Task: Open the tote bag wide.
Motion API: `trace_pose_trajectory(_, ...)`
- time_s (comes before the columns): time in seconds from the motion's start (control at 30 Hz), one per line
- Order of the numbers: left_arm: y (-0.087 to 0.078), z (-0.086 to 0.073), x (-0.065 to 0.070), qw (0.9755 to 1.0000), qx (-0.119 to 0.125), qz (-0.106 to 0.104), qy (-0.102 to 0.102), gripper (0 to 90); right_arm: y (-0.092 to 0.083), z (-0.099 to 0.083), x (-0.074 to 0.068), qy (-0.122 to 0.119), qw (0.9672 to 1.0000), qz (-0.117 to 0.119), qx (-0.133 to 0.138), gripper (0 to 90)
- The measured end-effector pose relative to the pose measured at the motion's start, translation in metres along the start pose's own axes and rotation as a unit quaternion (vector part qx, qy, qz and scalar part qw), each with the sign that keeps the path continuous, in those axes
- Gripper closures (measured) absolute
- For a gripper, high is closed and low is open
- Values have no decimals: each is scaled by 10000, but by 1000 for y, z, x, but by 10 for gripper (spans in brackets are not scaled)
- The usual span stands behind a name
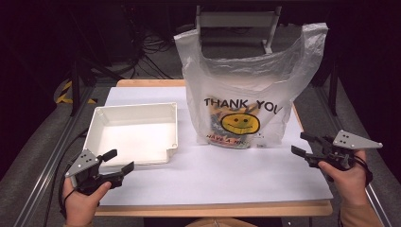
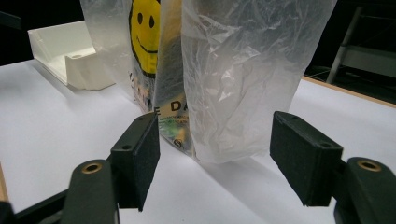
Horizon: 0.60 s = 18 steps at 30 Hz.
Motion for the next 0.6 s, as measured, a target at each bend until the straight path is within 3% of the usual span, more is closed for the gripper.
trace_pose_trajectory(0.47, 2, 0, 4, 10000, -68, -58, 36, 199, 1, 1, -3, 26, 10000, 58, 1, 333)
trace_pose_trajectory(0.6, 4, 7, 7, 9999, -45, -92, 33, 198, 0, 1, -3, 41, 10000, 64, 20, 330)
Point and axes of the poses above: each handheld gripper's, and its own axes: y roughly forward along the jaws, z roughly out of its top, x roughly to its right, the point moved 9 cm from there along y, roughly forward along the jaws, and after that the axes turned 9 degrees about y, right-handed, at the moved point
